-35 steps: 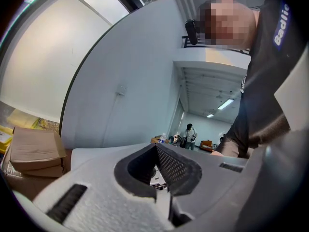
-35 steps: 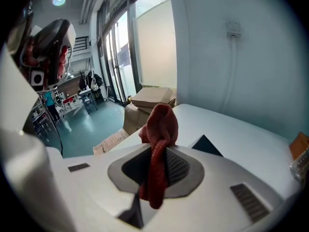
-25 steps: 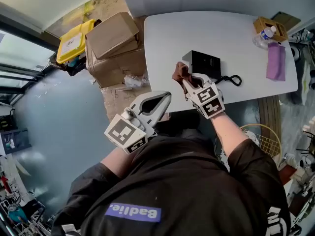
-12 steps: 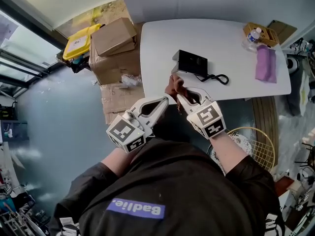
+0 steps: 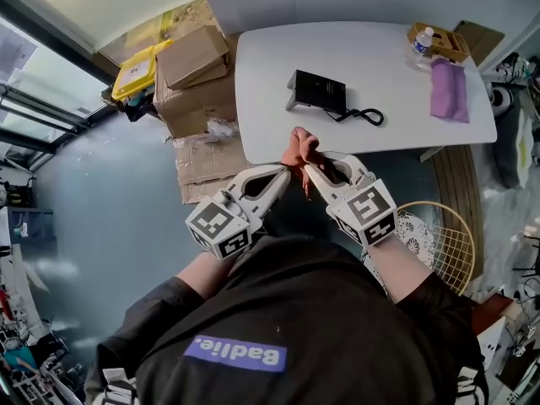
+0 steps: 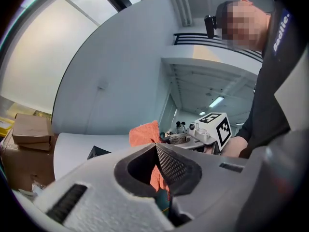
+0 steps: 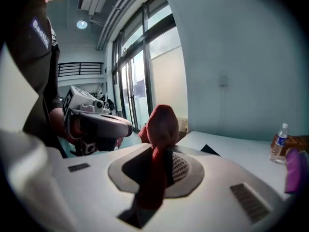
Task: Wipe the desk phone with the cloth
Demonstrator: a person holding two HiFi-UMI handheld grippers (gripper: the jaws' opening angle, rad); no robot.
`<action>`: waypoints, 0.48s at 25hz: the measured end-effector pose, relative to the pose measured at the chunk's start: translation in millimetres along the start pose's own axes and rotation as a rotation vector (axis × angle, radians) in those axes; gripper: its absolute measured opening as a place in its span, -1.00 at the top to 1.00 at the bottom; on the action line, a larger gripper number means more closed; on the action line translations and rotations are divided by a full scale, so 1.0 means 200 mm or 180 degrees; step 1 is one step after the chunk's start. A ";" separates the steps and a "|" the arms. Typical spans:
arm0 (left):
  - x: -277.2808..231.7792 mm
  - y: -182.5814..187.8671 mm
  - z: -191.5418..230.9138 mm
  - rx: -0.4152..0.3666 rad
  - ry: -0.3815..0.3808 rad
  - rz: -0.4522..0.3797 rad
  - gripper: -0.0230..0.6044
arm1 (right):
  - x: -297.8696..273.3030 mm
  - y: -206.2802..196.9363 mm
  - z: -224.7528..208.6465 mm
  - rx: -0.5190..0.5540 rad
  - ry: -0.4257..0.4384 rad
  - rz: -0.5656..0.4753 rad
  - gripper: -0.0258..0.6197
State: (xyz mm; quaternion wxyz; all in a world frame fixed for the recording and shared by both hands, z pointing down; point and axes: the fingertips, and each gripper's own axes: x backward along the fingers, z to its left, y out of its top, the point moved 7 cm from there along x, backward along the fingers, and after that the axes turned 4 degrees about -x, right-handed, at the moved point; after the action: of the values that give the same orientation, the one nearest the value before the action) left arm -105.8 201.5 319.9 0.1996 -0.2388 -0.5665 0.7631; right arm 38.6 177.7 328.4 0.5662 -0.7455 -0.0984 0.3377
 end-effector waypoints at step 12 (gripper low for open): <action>0.13 0.05 -0.01 -0.0183 -0.0374 0.0045 0.90 | 0.04 0.13 0.19 -0.0131 -0.0229 -0.0279 0.71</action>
State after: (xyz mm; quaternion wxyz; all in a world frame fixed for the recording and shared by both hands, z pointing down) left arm -125.7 214.0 305.7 0.1537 -0.2032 -0.5972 0.7606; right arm 16.1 202.9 296.4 0.5611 -0.7393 -0.1582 0.3370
